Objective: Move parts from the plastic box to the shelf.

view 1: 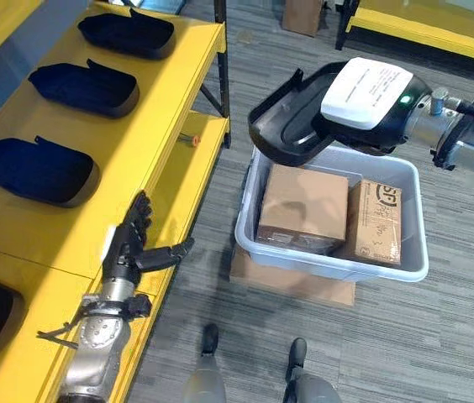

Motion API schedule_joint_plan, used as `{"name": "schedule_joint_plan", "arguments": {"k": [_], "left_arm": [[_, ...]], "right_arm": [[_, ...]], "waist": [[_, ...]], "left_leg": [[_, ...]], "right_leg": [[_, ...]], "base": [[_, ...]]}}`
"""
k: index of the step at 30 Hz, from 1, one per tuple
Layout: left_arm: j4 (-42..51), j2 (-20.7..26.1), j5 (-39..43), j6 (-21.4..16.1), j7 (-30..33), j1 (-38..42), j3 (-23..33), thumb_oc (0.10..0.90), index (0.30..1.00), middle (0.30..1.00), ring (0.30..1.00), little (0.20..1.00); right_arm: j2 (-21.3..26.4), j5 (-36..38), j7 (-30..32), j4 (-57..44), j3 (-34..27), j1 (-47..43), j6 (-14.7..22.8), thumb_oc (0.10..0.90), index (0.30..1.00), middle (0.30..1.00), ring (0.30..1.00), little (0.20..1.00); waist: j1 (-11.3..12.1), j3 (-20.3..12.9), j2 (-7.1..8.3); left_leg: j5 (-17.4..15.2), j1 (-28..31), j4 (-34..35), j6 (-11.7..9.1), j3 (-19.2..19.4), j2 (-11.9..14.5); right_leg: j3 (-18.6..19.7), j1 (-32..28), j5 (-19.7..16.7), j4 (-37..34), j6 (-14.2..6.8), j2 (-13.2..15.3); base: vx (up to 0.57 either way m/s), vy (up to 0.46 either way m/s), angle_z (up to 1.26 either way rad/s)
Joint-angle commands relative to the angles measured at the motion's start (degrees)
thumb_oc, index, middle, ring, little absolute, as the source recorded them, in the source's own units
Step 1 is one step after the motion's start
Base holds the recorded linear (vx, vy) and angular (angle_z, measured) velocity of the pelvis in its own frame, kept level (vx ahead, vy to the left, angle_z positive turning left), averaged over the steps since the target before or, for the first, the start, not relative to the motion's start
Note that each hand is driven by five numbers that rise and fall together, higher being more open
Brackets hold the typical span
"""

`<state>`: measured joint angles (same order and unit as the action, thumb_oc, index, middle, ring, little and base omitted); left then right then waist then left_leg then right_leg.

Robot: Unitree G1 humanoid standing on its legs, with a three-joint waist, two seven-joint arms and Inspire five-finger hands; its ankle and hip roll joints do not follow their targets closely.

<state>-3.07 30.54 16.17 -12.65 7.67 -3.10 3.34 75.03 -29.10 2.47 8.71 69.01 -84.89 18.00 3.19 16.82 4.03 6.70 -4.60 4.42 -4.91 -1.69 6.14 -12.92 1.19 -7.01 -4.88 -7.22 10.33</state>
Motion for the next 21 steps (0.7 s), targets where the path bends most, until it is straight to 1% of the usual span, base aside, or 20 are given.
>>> {"name": "schedule_joint_plan", "arguments": {"k": [1,5,6,11,12,15,18,21], "left_arm": [[8.0,8.4,-12.9,-7.7,6.5,-0.5,-0.2,0.900,1.000,1.000,1.000,1.000],[10.3,14.6,-26.3,-8.2,13.3,1.5,0.4,0.900,1.000,1.000,1.000,1.000],[10.3,14.6,-26.6,-8.2,13.5,1.4,0.4,0.900,1.000,1.000,1.000,1.000],[15.3,20.5,-39.3,-8.0,18.3,3.7,0.8,0.900,1.000,1.000,1.000,1.000],[16.8,21.8,-43.0,-7.8,19.7,4.3,0.5,0.900,1.000,1.000,1.000,1.000],[18.4,23.9,-48.2,-7.2,21.7,5.6,0.1,0.900,1.000,1.000,1.000,1.000],[19.7,25.6,-51.9,-7.3,22.9,7.2,-1.6,0.900,1.000,1.000,1.000,1.000],[20.1,26.2,-53.0,-7.4,22.9,8.3,-3.0,0.900,1.000,1.000,1.000,1.000]], "right_arm": [[-3.3,2.9,3.4,1.5,-3.0,-0.5,-0.7,0.400,0.300,0.300,0.300,0.300],[-4.6,1.6,4.3,1.3,-2.9,-0.3,0.2,0.400,0.300,0.300,0.300,0.300],[-4.7,1.5,4.3,1.4,-3.0,-0.1,0.3,0.400,0.300,0.300,0.300,0.300],[-6.5,-0.1,5.5,0.0,-2.8,0.8,1.6,0.400,0.300,0.300,0.300,0.300],[-6.9,-0.5,6.0,-0.4,-3.1,1.2,1.8,0.400,0.300,0.300,0.300,0.300],[-7.9,-0.5,6.4,-1.1,-3.6,1.4,2.2,0.400,0.300,0.300,0.300,0.300],[-9.0,-0.5,6.7,-1.4,-4.3,1.8,2.5,0.400,0.300,0.300,0.300,0.300],[-9.5,-0.8,7.0,-1.6,-4.2,1.7,2.7,0.400,0.300,0.300,0.300,0.300]], "waist": [[-0.1,-14.8,3.07],[-0.5,-15.9,2.93],[-0.5,-15.9,3.00],[-1.1,-17.1,2.90],[-1.3,-17.4,2.93],[-1.6,-17.6,2.71],[-2.0,-17.9,2.61],[-2.2,-18.1,2.71]], "left_leg": [[-7.1,5.9,0.6,-2.0,0.7,3.7],[-7.7,7.1,0.6,-2.0,1.3,3.7],[-7.7,7.1,0.6,-1.9,1.3,3.7],[-8.5,8.6,0.6,-1.8,1.8,3.9],[-8.8,9.4,0.6,-1.7,2.0,4.0],[-9.2,10.2,0.6,-1.5,2.4,4.1],[-9.5,10.9,0.6,-1.5,2.8,4.2],[-9.6,11.2,0.6,-1.5,3.0,4.3]], "right_leg": [[2.7,1.0,-1.9,0.2,-5.4,3.3],[3.4,0.5,-1.8,0.3,-5.5,3.5],[3.4,0.4,-1.7,0.3,-5.6,3.5],[4.3,-0.6,-1.1,0.5,-5.6,3.2],[4.7,-0.9,-0.7,0.8,-5.6,3.3],[5.2,-1.1,-0.4,1.1,-5.6,3.2],[5.5,-1.3,-0.1,1.3,-5.6,3.1],[5.7,-1.5,0.1,1.3,-5.6,3.1]], "base": [[0.02,0.015,-0.18],[0.02,0.014,-0.11],[0.02,0.007,-0.10],[0.03,0.005,-0.04],[0.06,0.005,-0.04],[0.04,0.001,-0.09],[0.03,-0.002,-0.13],[0.01,0.001,-0.04]]}}
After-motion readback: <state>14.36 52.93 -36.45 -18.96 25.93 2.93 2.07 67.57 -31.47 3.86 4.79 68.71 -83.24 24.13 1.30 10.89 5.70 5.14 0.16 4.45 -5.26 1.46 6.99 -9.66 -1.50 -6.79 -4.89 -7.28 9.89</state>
